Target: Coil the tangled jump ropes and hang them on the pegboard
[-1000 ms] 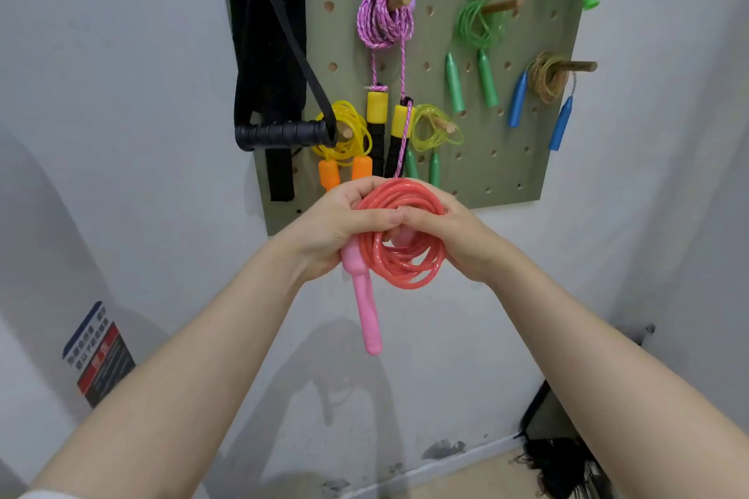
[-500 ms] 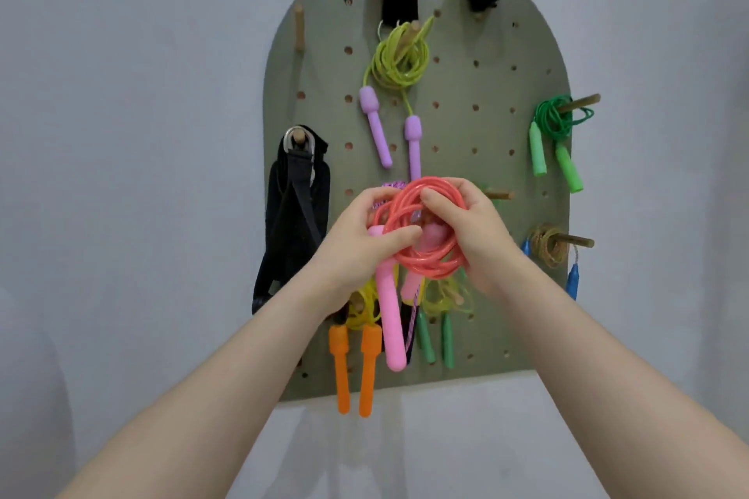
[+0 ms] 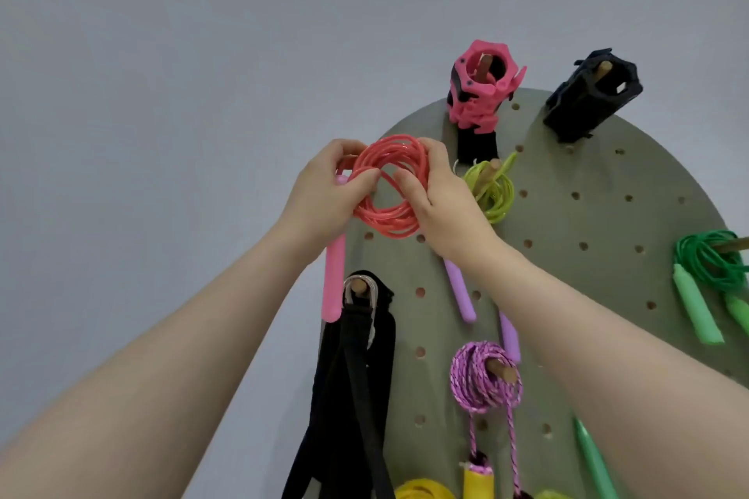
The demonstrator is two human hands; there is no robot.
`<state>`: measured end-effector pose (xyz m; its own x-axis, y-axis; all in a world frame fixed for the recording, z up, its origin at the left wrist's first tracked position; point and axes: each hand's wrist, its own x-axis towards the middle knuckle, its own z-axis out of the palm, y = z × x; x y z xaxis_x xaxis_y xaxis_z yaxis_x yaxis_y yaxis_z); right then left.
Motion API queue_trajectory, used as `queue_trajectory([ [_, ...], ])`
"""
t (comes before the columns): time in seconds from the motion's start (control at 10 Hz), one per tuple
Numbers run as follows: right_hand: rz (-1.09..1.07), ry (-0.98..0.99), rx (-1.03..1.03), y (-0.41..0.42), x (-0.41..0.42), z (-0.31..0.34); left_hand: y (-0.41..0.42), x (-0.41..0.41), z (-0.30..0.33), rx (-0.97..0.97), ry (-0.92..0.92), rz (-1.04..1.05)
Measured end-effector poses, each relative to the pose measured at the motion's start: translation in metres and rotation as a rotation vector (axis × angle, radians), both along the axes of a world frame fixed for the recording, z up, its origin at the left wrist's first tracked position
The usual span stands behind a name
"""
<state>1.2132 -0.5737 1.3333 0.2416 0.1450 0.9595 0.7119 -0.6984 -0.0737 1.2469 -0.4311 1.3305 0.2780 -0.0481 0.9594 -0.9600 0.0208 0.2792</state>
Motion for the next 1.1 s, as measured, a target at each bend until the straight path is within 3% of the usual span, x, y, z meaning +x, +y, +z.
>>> queue_trajectory([
  [0.3, -0.231, -0.111, -0.079, 0.014, 0.058, 0.068, 0.007, 0.05, 0.061, -0.012, -0.112, 0.258],
  [0.5, -0.346, -0.111, -0.065, 0.011, 0.096, 0.086, -0.004, 0.1, 0.082, 0.012, 0.007, 0.229],
  [0.6, -0.656, -0.01, -0.187, 0.0, 0.12, 0.075, -0.019, 0.136, 0.073, 0.244, -0.006, 0.755],
  [0.7, -0.909, -0.041, -0.224, -0.002, 0.133, 0.066, -0.025, 0.152, 0.063, 0.338, -0.051, 0.996],
  [0.8, -0.786, 0.04, -0.212, 0.002, 0.132, 0.065, -0.02, 0.159, 0.064, 0.33, -0.041, 0.719],
  [0.9, -0.744, 0.192, -0.239, -0.004, 0.123, 0.057, -0.013, 0.152, 0.052, 0.418, -0.011, 0.591],
  [1.0, -0.799, 0.199, -0.176, -0.01, 0.107, 0.043, -0.007, 0.134, 0.042, 0.455, -0.087, 0.696],
  [1.1, -0.765, 0.043, -0.073, -0.006, 0.089, 0.034, -0.003, 0.101, 0.042, 0.388, -0.042, 0.723],
])
